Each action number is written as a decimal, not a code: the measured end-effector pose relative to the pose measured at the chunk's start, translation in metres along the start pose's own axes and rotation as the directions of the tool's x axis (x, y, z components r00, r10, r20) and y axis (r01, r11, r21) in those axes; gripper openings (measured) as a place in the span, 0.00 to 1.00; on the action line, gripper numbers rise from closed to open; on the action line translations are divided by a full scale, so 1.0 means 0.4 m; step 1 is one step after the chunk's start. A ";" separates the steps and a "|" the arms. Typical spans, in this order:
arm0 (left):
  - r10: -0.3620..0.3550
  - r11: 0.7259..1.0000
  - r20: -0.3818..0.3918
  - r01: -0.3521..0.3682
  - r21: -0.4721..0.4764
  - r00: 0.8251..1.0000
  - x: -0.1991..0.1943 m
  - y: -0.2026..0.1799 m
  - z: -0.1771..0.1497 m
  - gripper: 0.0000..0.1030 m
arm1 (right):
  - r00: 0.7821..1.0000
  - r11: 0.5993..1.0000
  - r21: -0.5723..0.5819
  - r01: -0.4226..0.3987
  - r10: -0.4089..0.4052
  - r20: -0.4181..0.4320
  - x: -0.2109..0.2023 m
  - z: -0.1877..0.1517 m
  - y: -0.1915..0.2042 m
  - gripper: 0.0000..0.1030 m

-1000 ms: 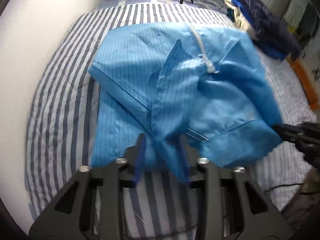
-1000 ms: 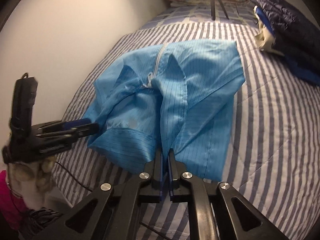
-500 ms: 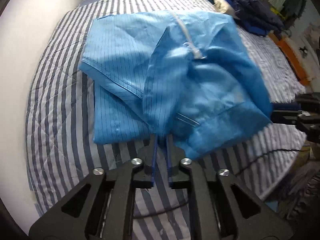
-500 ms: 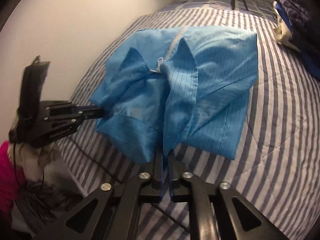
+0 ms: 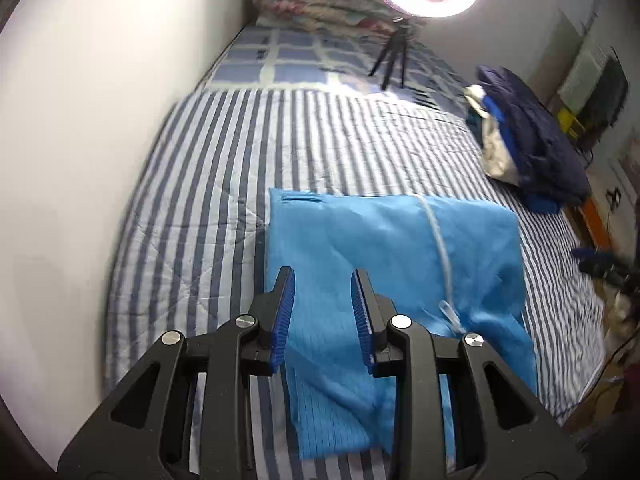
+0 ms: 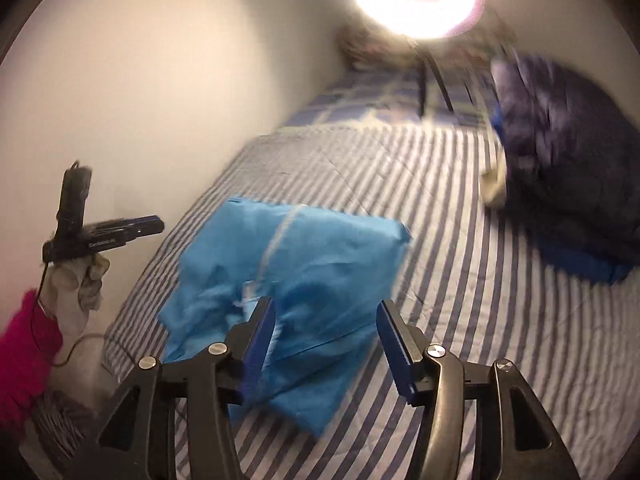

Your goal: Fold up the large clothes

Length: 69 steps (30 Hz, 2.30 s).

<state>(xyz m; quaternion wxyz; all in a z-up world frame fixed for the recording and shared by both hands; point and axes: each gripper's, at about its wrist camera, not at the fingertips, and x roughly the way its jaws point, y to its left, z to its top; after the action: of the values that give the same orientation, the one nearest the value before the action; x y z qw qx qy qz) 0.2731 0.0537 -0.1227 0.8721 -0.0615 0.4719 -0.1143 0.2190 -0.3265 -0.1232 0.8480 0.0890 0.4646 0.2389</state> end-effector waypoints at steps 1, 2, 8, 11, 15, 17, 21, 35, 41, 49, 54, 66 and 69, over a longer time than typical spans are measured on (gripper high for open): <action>0.001 1.000 -0.012 -0.001 -0.019 1.000 0.024 0.017 0.002 0.28 | 1.000 1.000 0.018 -0.012 0.012 -0.014 0.025 -0.005 -0.017 0.53; 0.004 0.999 -0.022 -0.005 -0.036 1.000 0.045 0.030 0.000 0.28 | 0.999 1.000 0.025 -0.014 0.014 -0.030 0.059 -0.009 -0.026 0.53; 0.012 0.996 -0.067 -0.017 -0.082 0.998 0.123 0.077 -0.032 0.28 | 0.996 0.999 0.042 -0.016 0.020 -0.090 0.204 -0.037 -0.064 0.53; 0.027 0.996 -0.071 -0.032 -0.079 0.997 0.137 0.072 -0.035 0.28 | 0.988 0.990 0.108 -0.092 0.104 -0.111 0.236 -0.049 -0.087 0.18; 0.050 0.998 -0.054 -0.052 -0.046 0.997 0.135 0.061 -0.029 0.28 | 0.963 0.948 0.194 -0.252 0.266 -0.051 0.194 -0.060 -0.089 0.02; 0.054 0.998 -0.049 -0.056 -0.039 0.997 0.138 0.054 -0.024 0.28 | 0.960 0.940 0.239 -0.244 0.269 -0.077 0.198 -0.074 -0.102 0.02; 0.049 0.999 -0.024 -0.049 -0.008 0.999 0.125 0.027 -0.007 0.28 | 0.983 0.990 0.141 -0.010 0.036 -0.180 0.211 -0.074 -0.091 0.23; 0.135 0.981 -0.046 -0.127 0.147 0.990 0.272 -0.058 0.037 0.28 | 0.994 0.985 -0.134 0.107 -0.101 0.047 0.243 0.092 0.029 0.24; 0.111 0.983 -0.044 -0.103 0.151 0.993 0.311 -0.006 -0.008 0.31 | 0.991 0.989 -0.103 0.110 -0.117 -0.059 0.360 0.010 -0.022 0.19; 0.043 0.992 0.040 -0.048 0.120 0.998 0.194 -0.016 0.013 0.31 | 0.996 0.996 -0.067 0.061 -0.057 0.066 0.240 0.103 -0.021 0.22; 0.050 0.989 0.038 -0.054 0.135 0.998 0.215 -0.028 0.040 0.31 | 0.996 0.988 -0.135 0.079 -0.073 0.048 0.308 0.138 0.012 0.22; 0.115 0.992 -0.027 -0.113 0.060 0.993 0.267 0.048 0.021 0.32 | 0.959 0.953 -0.111 0.281 -0.283 -0.004 0.363 0.128 -0.069 0.21; 0.074 0.997 -0.010 -0.074 0.006 0.997 0.192 0.062 0.011 0.37 | 0.974 0.972 -0.064 0.227 -0.226 0.027 0.273 0.120 -0.056 0.27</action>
<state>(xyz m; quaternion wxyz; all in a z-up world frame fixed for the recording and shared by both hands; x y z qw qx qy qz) 0.3208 0.0577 -0.1877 0.8736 -0.0408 0.4778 -0.0834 0.3155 -0.2894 -0.1865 0.8768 0.0094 0.4551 0.1551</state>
